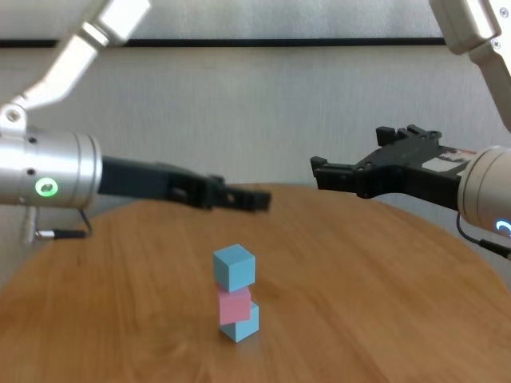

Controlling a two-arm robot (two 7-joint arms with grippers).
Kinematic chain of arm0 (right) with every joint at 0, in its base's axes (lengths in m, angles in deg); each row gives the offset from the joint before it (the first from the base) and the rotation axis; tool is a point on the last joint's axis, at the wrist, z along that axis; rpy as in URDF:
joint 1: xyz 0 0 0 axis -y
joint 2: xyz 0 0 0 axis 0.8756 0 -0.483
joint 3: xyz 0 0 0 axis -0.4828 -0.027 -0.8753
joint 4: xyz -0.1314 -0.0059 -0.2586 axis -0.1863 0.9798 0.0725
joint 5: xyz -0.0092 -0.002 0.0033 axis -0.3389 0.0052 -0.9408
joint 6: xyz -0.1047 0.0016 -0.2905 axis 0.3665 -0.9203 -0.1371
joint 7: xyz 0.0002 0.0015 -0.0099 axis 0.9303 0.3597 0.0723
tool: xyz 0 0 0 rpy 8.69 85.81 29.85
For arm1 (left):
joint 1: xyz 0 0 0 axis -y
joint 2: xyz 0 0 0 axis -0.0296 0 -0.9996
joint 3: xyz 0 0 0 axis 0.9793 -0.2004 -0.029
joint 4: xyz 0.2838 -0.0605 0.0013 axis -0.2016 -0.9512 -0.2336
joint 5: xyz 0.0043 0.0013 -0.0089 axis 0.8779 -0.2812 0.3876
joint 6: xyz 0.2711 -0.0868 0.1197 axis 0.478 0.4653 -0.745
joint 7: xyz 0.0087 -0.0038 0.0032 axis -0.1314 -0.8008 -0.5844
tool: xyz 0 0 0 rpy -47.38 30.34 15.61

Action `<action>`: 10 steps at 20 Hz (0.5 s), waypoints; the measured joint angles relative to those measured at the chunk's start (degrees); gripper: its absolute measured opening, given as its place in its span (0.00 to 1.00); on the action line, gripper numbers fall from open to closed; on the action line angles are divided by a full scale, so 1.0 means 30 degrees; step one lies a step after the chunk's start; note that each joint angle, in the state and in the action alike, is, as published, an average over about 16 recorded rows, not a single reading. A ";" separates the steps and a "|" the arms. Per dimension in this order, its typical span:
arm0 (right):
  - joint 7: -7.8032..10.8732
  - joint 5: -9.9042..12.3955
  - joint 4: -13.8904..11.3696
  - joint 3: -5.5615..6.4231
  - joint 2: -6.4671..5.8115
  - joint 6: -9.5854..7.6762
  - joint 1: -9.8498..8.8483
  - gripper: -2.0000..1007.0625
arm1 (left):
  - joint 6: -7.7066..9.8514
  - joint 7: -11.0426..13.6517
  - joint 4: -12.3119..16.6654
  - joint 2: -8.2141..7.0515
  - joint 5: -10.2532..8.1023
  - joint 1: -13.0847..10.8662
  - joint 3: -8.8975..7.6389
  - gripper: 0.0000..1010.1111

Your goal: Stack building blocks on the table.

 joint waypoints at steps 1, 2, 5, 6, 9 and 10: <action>0.0000 0.0000 0.0000 0.0000 0.0000 0.0000 0.0000 1.00 | -0.0158 -0.0526 0.0198 0.0013 -0.0080 -0.0204 -0.0293 0.99; 0.0000 0.0000 0.0000 0.0000 0.0000 0.0000 0.0000 1.00 | -0.0314 -0.1044 0.0391 0.0028 -0.0128 -0.0411 -0.0581 0.99; 0.0000 0.0000 0.0000 0.0000 0.0000 0.0000 0.0000 1.00 | -0.0769 -0.2572 0.0929 0.0086 -0.0166 -0.1028 -0.1394 0.99; 0.0000 0.0000 0.0000 0.0000 0.0000 0.0000 0.0000 1.00 | -0.0912 -0.3082 0.1090 0.0108 -0.0138 -0.1223 -0.1637 0.99; 0.0000 0.0000 0.0000 0.0000 0.0000 0.0000 0.0000 1.00 | -0.1302 -0.4503 0.1510 0.0172 0.0033 -0.1754 -0.2265 0.99; 0.0000 0.0000 0.0000 0.0000 0.0000 0.0001 0.0000 1.00 | -0.1418 -0.4911 0.1619 0.0195 0.0107 -0.1905 -0.2439 0.99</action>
